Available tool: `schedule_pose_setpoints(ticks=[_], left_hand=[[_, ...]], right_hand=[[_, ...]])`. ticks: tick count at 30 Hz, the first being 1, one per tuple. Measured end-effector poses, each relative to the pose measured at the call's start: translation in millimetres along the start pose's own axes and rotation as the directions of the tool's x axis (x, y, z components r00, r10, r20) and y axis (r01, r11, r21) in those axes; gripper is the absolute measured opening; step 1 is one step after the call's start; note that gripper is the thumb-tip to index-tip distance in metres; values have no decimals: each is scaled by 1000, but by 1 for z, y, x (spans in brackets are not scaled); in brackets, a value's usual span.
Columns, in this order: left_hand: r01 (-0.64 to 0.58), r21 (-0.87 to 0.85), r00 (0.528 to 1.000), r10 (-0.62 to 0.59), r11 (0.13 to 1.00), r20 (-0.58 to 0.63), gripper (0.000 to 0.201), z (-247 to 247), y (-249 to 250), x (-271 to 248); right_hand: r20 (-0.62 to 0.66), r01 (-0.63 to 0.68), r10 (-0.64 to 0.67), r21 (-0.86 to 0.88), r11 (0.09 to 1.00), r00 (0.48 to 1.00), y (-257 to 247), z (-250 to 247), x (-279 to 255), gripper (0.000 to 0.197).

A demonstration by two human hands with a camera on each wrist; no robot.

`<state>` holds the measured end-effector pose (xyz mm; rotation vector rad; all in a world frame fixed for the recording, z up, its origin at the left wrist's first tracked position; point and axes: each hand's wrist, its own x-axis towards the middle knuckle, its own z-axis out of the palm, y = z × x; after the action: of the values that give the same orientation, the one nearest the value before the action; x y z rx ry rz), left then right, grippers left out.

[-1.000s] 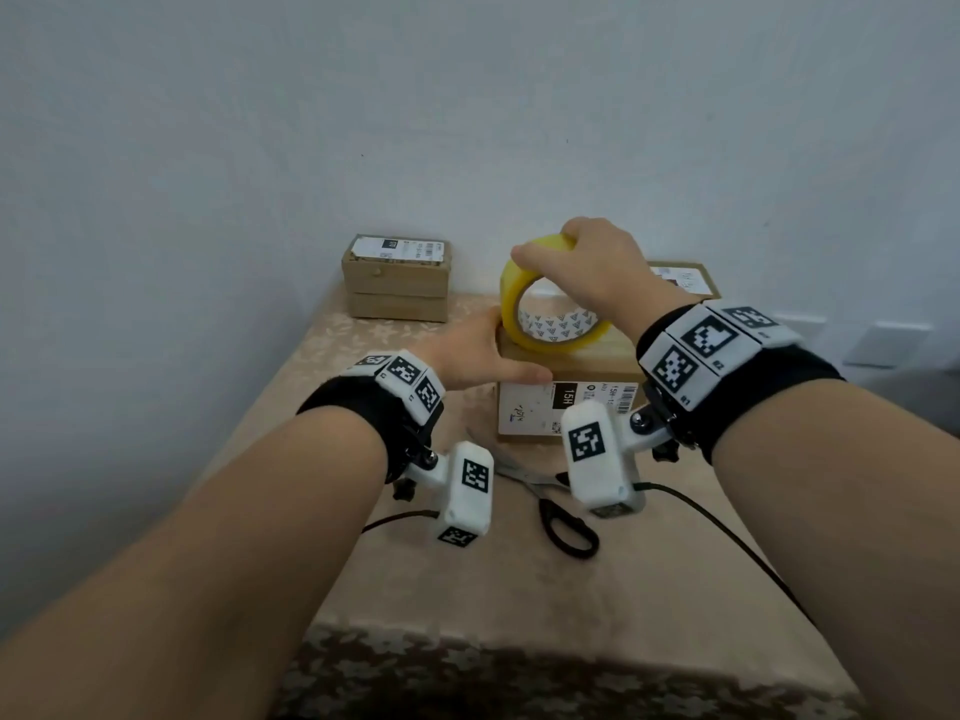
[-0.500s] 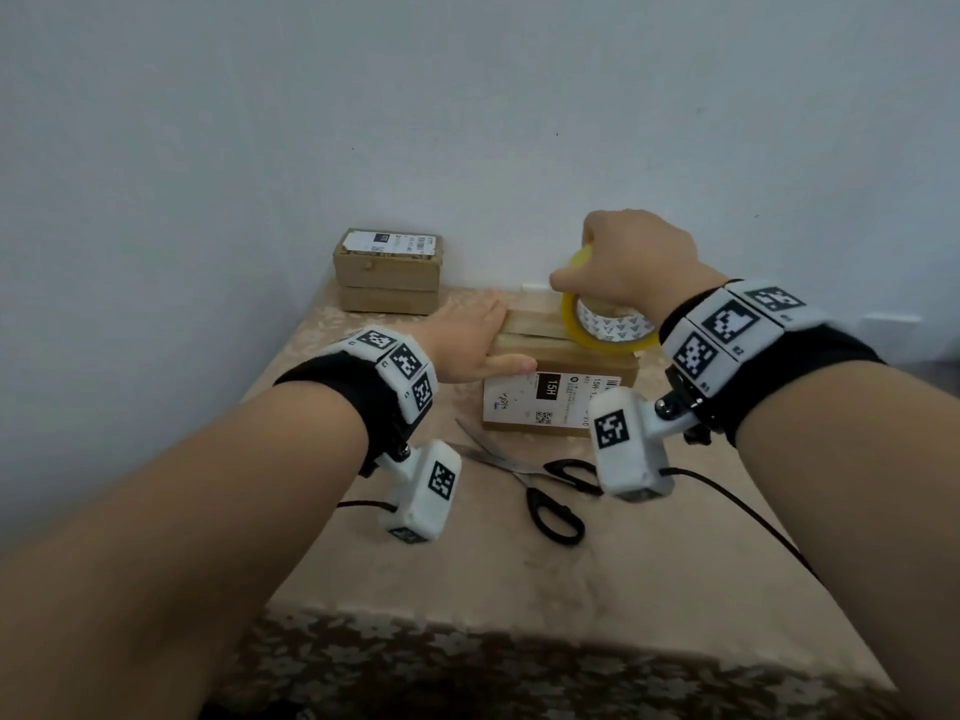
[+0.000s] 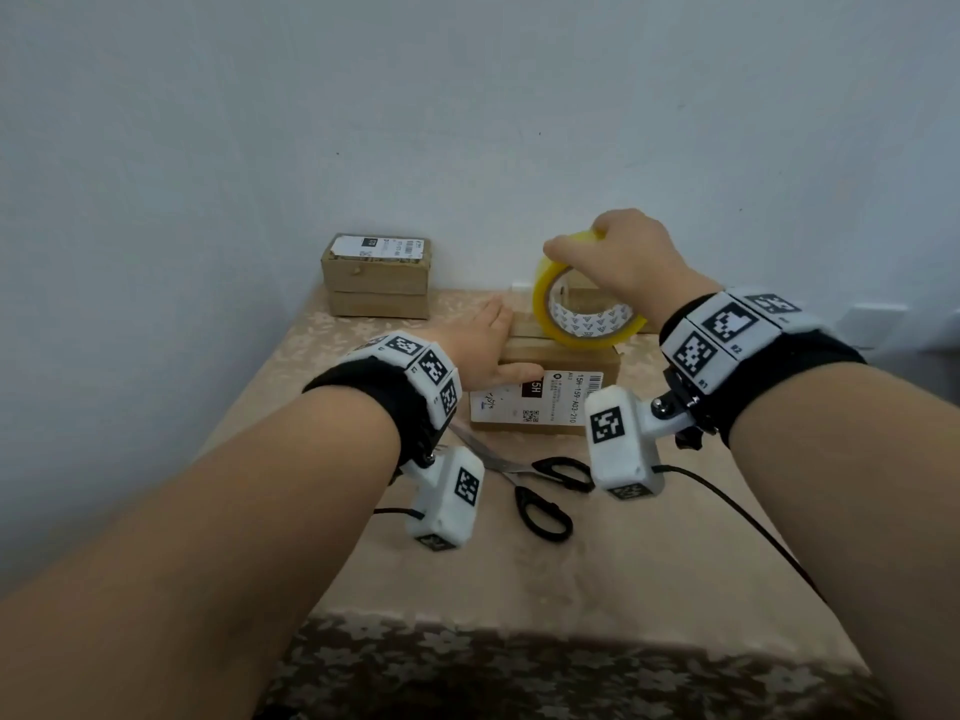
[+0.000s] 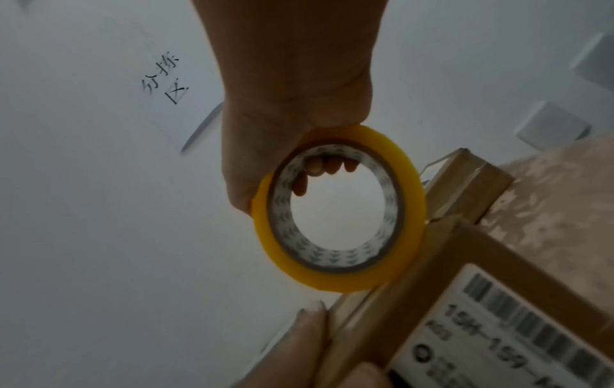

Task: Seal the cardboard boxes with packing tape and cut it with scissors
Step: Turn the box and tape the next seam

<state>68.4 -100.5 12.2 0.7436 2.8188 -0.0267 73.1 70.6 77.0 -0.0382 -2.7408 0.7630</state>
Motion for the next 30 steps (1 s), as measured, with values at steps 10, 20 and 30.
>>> schedule_pose_setpoints(ticks=[10, 20, 30], left_hand=[[-42, -24, 999, 42, 999, 24, 90, -5, -2, -4], [-44, -43, 999, 44, 998, -10, 92, 1, -11, 7], [-62, -17, 998, 62, 998, -5, 90, -1, -9, 3]], right_hand=[[169, 71, 17, -500, 863, 986, 34, -22, 4, 34], [247, 40, 111, -536, 843, 963, 74, -6, 1, 49], [317, 53, 120, -489, 871, 941, 94, 12, 4, 61]])
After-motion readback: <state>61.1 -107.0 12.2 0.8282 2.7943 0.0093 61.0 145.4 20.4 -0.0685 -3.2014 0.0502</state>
